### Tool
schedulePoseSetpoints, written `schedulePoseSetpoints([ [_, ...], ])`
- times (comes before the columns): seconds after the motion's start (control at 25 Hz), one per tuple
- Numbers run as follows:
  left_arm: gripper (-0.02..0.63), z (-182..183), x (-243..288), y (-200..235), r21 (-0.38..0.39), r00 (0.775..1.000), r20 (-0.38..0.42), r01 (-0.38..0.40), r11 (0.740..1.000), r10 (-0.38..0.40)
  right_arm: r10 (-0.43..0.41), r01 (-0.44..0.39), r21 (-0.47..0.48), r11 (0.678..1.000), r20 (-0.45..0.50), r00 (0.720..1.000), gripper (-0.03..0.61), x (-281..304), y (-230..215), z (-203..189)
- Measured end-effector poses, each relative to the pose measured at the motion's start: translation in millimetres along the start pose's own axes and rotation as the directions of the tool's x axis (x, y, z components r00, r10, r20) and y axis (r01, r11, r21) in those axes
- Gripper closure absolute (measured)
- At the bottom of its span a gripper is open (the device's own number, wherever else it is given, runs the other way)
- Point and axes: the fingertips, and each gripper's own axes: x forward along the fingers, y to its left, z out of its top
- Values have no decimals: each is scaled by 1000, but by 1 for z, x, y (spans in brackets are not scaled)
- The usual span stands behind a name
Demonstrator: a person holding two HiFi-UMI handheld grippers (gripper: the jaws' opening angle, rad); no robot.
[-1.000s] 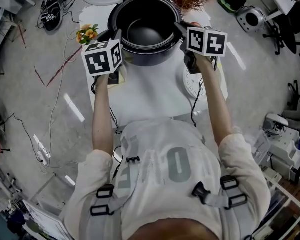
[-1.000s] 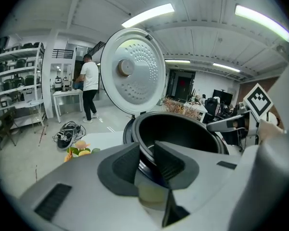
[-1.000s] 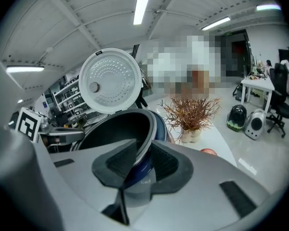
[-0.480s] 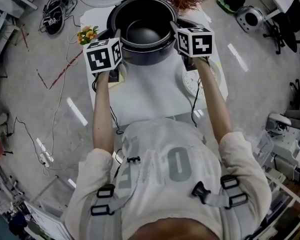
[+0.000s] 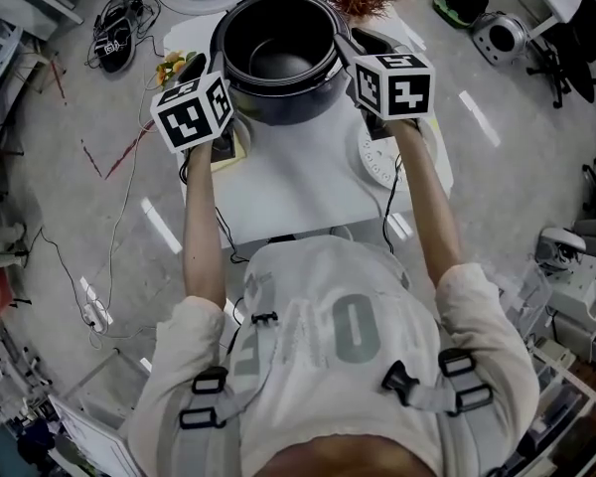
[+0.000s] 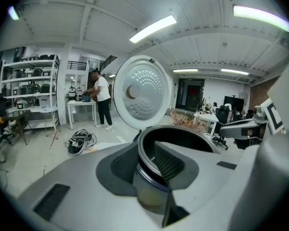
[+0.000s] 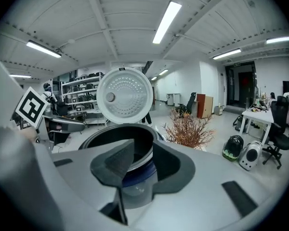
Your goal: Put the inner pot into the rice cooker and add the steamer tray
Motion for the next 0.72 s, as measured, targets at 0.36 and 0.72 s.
schedulePoseSetpoints([
  [0.36, 525, 27, -89, -77, -19, 955, 284, 96, 995, -87, 105, -80, -121, 989, 213, 972, 445, -86, 36, 20],
  [0.72, 522, 8, -164, -149, 52, 896, 427, 108, 993, -120, 155, -119, -129, 984, 317, 936, 434, -167, 46, -1],
])
